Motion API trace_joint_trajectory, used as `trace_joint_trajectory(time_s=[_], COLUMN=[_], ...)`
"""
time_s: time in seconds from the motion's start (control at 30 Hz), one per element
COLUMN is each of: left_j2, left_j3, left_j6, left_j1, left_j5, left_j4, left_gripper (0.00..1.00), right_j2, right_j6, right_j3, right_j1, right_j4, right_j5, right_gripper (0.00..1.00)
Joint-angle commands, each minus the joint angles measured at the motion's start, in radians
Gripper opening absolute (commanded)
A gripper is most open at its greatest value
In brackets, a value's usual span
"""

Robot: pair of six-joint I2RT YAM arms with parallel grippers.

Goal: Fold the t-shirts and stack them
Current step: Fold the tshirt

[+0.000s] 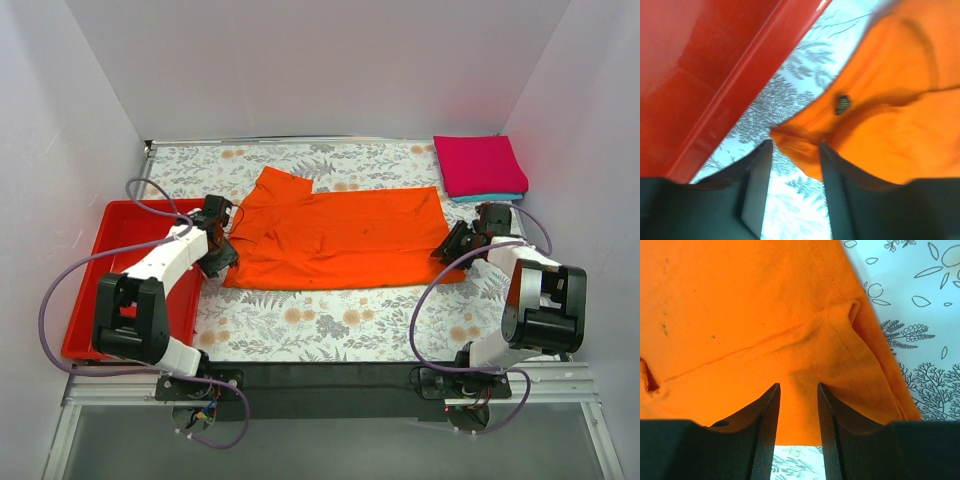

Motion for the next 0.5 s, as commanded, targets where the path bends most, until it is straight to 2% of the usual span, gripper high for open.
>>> trace_joint_trajectory(time_s=[0.0, 0.07, 0.23, 0.37, 0.47], left_j2=[-0.081, -0.093, -0.074, 0.0, 0.032], left_j3=[0.083, 0.109, 0.206, 0.252, 0.208], left_j6=[0.006, 0.018, 0.067, 0.092, 0.113], left_j1=[0.006, 0.006, -0.004, -0.02, -0.04], left_j5=[0.007, 0.031, 0.136, 0.257, 0.295], left_j4=[-0.034, -0.035, 0.009, 0.051, 0.117], left_gripper=[0.43, 0.48, 0.49, 0.38, 0.31], right_j2=[-0.05, -0.06, -0.057, -0.037, 0.0], right_j6=[-0.018, -0.025, -0.064, -0.077, -0.094], right_j3=[0.054, 0.064, 0.116, 0.143, 0.153], right_j1=[0.005, 0.012, 0.061, 0.072, 0.074], right_j4=[-0.025, -0.023, -0.02, -0.011, -0.011], right_j5=[0.0, -0.008, -0.042, -0.052, -0.045], right_gripper=[0.37, 0.37, 0.38, 0.37, 0.37])
